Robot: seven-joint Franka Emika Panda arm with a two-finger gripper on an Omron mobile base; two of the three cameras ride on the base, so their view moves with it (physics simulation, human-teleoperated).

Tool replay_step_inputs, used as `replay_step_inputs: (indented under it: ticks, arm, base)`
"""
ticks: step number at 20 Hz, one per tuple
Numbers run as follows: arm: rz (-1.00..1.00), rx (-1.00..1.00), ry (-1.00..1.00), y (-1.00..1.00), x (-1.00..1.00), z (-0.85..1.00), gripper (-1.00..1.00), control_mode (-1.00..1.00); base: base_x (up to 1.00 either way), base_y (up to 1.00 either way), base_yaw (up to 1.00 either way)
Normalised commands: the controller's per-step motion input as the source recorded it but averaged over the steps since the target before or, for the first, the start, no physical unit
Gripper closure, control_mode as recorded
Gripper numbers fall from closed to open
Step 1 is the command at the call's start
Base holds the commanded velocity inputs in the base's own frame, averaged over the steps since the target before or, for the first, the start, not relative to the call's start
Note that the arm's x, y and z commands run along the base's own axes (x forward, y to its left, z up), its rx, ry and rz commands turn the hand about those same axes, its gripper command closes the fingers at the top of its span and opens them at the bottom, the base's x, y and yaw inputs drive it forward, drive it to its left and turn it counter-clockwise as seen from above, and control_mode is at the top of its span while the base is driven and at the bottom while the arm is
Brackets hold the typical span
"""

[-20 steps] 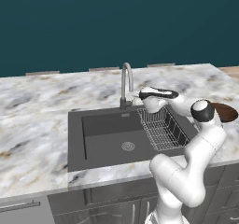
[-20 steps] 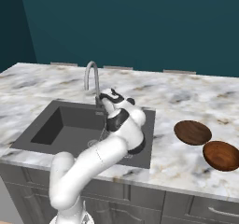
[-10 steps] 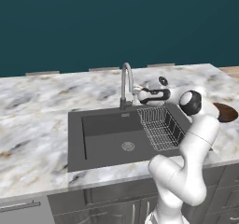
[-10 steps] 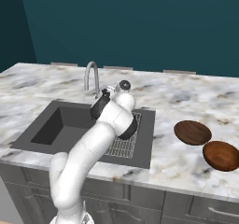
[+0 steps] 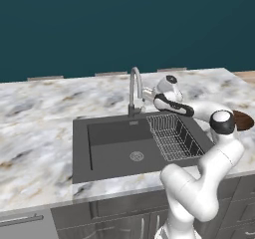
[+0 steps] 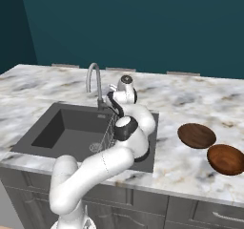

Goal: Rinse each bowl for a few seconds and place them down in the sink or on the counter.

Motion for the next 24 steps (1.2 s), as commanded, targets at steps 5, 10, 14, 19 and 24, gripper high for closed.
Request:
replay_step_inputs:
  ticks: [5,10,14,19,24]
  arm:
    - [0.0,-0.03,0.34,-0.85,-0.27,-0.87,-1.0,-1.0]
    - [0.0,-0.04,0.3,-0.81,-0.47,-0.99,-1.0,-1.0]
    - [0.01,-0.01,0.07,-0.43,-0.13,0.33,-1.0,-1.0]
    - [0.0,0.01,-0.01,-0.35,-0.11,1.0,-1.0,-1.0]
    - [0.0,0.01,0.06,-0.33,-0.27,0.87,-1.0,-1.0]
  base:
    - [0.0,0.0,0.0]
    - [0.0,0.0,0.0]
    - [0.0,0.0,0.0]
    - [0.0,0.0,0.0]
    - [0.0,0.0,0.0]
